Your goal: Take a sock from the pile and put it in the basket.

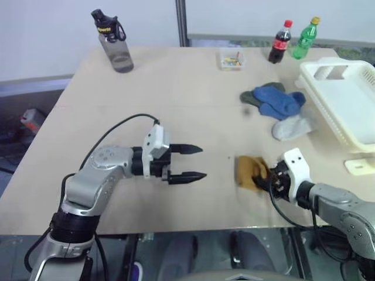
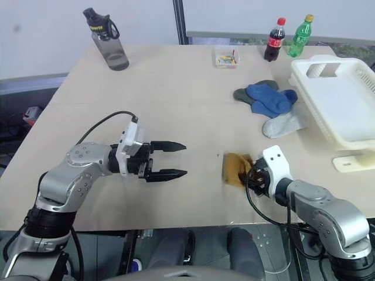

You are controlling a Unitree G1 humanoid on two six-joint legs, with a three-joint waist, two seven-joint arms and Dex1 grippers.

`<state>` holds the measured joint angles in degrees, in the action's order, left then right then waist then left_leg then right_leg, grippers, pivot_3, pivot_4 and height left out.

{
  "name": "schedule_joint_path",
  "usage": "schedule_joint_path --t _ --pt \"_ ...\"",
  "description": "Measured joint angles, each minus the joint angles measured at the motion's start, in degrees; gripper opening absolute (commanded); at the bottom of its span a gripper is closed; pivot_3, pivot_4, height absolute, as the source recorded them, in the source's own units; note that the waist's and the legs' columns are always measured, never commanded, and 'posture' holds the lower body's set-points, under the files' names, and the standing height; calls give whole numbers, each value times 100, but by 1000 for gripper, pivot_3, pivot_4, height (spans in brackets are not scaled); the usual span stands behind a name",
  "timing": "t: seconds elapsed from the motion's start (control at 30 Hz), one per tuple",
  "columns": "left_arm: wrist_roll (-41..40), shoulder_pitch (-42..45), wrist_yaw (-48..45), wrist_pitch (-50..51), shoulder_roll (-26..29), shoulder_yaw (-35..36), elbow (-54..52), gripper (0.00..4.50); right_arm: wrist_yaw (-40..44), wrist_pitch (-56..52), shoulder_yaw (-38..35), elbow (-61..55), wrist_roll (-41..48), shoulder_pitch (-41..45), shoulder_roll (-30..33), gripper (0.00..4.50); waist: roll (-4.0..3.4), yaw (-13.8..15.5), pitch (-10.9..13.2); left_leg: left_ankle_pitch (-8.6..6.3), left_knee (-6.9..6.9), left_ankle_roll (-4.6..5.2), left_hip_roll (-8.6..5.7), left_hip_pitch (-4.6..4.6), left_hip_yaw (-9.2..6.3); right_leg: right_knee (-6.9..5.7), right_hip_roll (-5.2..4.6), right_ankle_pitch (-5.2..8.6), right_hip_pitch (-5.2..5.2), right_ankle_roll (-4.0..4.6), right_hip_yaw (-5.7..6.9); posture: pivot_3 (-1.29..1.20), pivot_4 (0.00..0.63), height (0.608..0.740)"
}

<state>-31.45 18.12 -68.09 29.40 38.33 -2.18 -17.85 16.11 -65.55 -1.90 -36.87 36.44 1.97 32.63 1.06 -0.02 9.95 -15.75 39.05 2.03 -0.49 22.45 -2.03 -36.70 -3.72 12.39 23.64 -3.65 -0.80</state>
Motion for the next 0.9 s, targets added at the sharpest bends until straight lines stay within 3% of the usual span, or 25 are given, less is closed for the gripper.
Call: schedule_joint_path --t 0.13,0.37,0.43,0.57,0.63,0.67,0.73,0.8,0.9 --pt "-27 -21 140 -16 -58 0 -30 3820 131 137 -3 85 -2 53 -2 63 1 -25 -1 0 1 0 1 -2 0 0 0 -1 -2 -1 -2 0 150 740" --pt "-43 90 715 -42 -606 -4 -42 3820 -88 345 -918 540 268 332 -734 22 -3 -40 8 0 6 0 -1 3 2 -5 -1 -3 2 -3 -6 0 150 740" --pt "-31 453 1103 -55 -1064 -28 -15 3820 -387 567 -1544 885 437 1100 -1037 22 -9 -41 13 1 12 0 -6 6 3 -6 -1 -6 4 -5 -9 0 150 740" --pt "-22 779 1651 -85 -1547 -64 -21 3820 -909 992 -2357 1708 421 2418 -1011 22 -9 -57 13 1 5 -1 -23 5 1 -7 0 -6 5 -4 -7 0 150 740" --pt "27 967 2055 -44 -1945 -154 28 3820 -1287 1538 -2583 3233 -72 3478 -572 22 -14 -59 16 1 3 -1 -32 20 11 -7 -4 -7 22 -4 -15 0 150 740" --pt "33 983 2089 -44 -1974 -181 27 3820 -1322 1616 -2619 3396 -139 3568 -516 22 -15 -45 16 2 1 -1 -35 26 11 -6 -7 -7 25 -4 -10 0 150 740" --pt "73 995 2323 -41 -2143 -249 41 3820 -1537 2394 -2696 5144 -633 4505 -114 22 -19 -62 18 2 -7 -2 -34 27 22 -5 -7 -7 32 -4 -16 0 150 740" --pt "79 976 2390 -37 -2174 -275 37 3820 -1599 2898 -2768 6079 -835 4910 49 22 -19 -71 18 3 -21 -4 -32 26 35 0 -7 -7 35 -3 -14 0 150 740" --pt "82 875 2495 -47 -2216 -291 -23 3820 -1636 4265 -2830 8760 -1270 5852 542 22 -24 -93 21 7 -53 -10 -29 23 58 20 -7 -6 40 -2 -25 0 150 740"
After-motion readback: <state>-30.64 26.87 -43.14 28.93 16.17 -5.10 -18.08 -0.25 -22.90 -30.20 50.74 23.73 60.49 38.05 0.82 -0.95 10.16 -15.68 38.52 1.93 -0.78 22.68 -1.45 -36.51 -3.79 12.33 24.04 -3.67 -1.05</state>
